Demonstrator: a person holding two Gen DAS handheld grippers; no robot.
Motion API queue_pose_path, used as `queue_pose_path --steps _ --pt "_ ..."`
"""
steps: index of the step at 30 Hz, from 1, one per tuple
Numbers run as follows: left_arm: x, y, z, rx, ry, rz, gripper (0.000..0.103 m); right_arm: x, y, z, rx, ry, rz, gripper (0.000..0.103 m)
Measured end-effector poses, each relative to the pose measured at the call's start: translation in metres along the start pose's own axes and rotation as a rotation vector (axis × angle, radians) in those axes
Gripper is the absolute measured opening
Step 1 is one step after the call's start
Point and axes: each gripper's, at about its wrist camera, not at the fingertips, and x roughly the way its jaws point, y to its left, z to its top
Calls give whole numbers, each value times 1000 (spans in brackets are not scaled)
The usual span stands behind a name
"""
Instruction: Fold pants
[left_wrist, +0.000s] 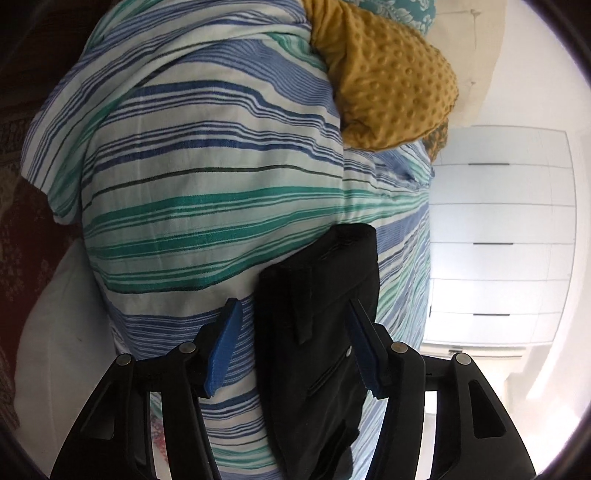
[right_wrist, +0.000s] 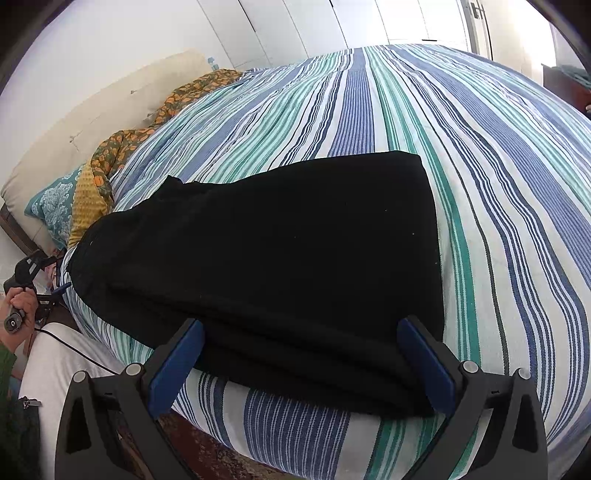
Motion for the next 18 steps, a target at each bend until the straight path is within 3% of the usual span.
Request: queue_pose_path --steps 4,10,14,18 --pt "14 2 6 -8 10 -24 58 0 0 0 -2 -1 -1 103" --pt "43 -6 6 72 51 -5 58 1 0 0 -3 -2 -3 103" --pt "44 -7 6 53 23 8 26 1 0 0 -5 -3 -3 103" --pt "25 -31 -7 147 -25 18 20 0 2 -2 -23 -21 -11 103"
